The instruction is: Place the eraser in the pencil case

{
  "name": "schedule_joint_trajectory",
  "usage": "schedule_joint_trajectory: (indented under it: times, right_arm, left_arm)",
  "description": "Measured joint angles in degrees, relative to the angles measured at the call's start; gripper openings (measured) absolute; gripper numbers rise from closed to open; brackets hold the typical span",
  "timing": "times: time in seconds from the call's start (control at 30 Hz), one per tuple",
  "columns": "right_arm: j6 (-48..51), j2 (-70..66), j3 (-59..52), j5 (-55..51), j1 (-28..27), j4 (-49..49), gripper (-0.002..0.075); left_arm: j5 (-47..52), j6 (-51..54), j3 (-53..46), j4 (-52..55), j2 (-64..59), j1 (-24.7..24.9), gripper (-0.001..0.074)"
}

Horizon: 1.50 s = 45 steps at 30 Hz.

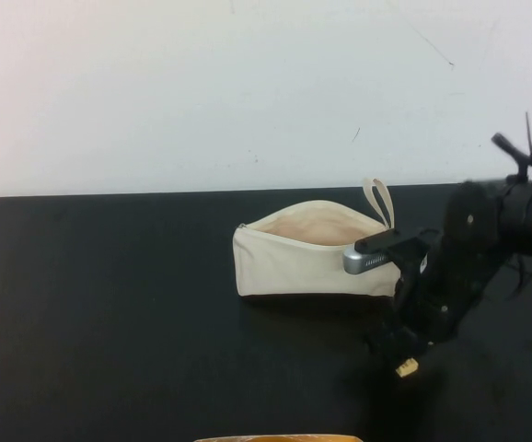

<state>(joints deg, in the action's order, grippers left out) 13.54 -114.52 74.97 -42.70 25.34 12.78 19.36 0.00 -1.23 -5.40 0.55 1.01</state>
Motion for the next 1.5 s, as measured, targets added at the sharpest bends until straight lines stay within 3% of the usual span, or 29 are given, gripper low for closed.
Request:
schedule_joint_trajectory:
  times: [0.27,0.47,0.67,0.87,0.97,1.1,1.27,1.5]
  right_arm:
    - [3.45,10.14,5.95,-6.59,1.9,4.28,0.0205]
    - [7.32,14.49,13.2,4.17,2.92,6.94,0.0205]
    - [8.07,8.05,14.18,11.98,2.92,6.99,0.0214]
    - [8.19,1.18,17.28,7.93,2.92,7.08,0.0446]
    - [8.3,1.05,20.29,4.8,2.92,6.22,0.0465]
    - [8.3,1.24,26.72,-1.69,2.92,4.42,0.0349]
    - [8.3,3.3,36.26,-12.78,2.92,0.65,0.0073]
    - [8.43,11.57,37.88,-18.48,2.92,-5.74,0.0007]
  left_arm:
    - [0.0,0.0,0.0,0.0,0.0,0.0,-0.0002]
    - [0.0,0.0,0.0,0.0,0.0,0.0,-0.0002]
    - [0.0,0.0,0.0,0.0,0.0,0.0,-0.0002]
    - [0.0,0.0,0.0,0.0,0.0,0.0,-0.0002]
    - [0.0,0.0,0.0,0.0,0.0,0.0,-0.0002]
    - [0.0,0.0,0.0,0.0,0.0,0.0,-0.0002]
    - [0.0,0.0,0.0,0.0,0.0,0.0,-0.0002]
    - [0.0,0.0,0.0,0.0,0.0,0.0,-0.0003]
